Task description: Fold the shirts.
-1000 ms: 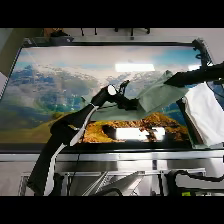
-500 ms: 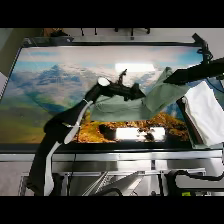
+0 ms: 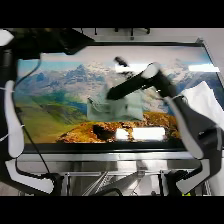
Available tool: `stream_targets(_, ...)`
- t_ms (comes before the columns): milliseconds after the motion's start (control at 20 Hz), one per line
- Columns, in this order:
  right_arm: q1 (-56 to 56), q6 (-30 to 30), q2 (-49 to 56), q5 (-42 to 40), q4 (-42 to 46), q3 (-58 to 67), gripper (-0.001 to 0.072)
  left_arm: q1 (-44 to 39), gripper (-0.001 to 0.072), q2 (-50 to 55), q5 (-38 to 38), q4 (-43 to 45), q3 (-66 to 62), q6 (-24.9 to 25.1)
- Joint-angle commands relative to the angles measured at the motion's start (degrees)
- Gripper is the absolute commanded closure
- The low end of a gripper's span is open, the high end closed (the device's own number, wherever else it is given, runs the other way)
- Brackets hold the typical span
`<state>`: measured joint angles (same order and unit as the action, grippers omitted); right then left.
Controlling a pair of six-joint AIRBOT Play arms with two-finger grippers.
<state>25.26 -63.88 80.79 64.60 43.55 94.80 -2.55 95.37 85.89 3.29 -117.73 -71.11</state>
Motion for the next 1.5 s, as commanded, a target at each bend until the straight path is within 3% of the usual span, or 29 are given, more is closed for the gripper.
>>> stream_targets(0,13.6,1.9,9.5,-19.4,0.2,1.2,0.0067,5.1,0.0688,-8.2,2.7,-0.3,0.0,4.5)
stream_targets(100,14.0,2.3,8.7,-18.5,0.9,2.9,0.0232,5.1,0.0688,-11.1,3.0,-0.3,2.6,6.4)
stream_targets(250,9.4,0.8,3.1,-12.3,9.1,3.0,0.0229,5.1,0.0688,-15.0,4.6,-0.3,10.1,9.6)
stream_targets(450,-2.8,-7.9,-3.9,-1.0,21.4,3.0,0.0226,5.1,0.0688,-16.1,3.4,-0.3,16.9,10.7)
stream_targets(600,-15.0,-11.1,-4.7,8.8,23.3,2.2,0.0225,5.1,0.0688,-16.1,2.5,-0.4,19.6,10.7)
stream_targets(700,-21.7,-11.1,-4.7,10.9,21.4,-1.7,0.0224,5.1,0.0688,-16.1,3.1,-0.3,20.0,10.7)
stream_targets(750,-24.3,-10.8,-4.7,10.9,19.3,-4.7,0.0176,5.1,0.0688,-16.2,3.2,-0.4,20.0,10.6)
stream_targets(800,-26.0,-9.9,-4.7,10.3,17.4,-7.8,0.0073,5.1,0.0688,-16.2,3.4,-0.6,20.0,10.6)
stream_targets(850,-26.8,-8.8,-4.7,8.9,15.6,-11.0,0.0054,5.1,0.0688,-16.2,4.0,-1.0,20.0,10.6)
stream_targets(1000,-26.3,-4.1,-2.6,4.2,10.8,-17.7,0.0054,5.0,0.0688,-16.2,4.6,-1.6,20.0,10.6)
stream_targets(1350,-22.8,5.6,6.8,2.3,-5.5,-18.2,0.0079,4.9,0.0688,-16.2,4.6,-1.5,20.0,10.6)
stream_targets(1400,-21.9,5.7,7.5,1.4,-5.7,-18.2,0.0228,4.9,0.0689,-16.2,4.6,-1.5,20.0,10.6)
stream_targets(1450,-21.3,7.9,7.8,1.2,-6.4,-18.2,0.0426,4.8,0.0688,-16.2,4.6,-1.5,20.0,10.6)
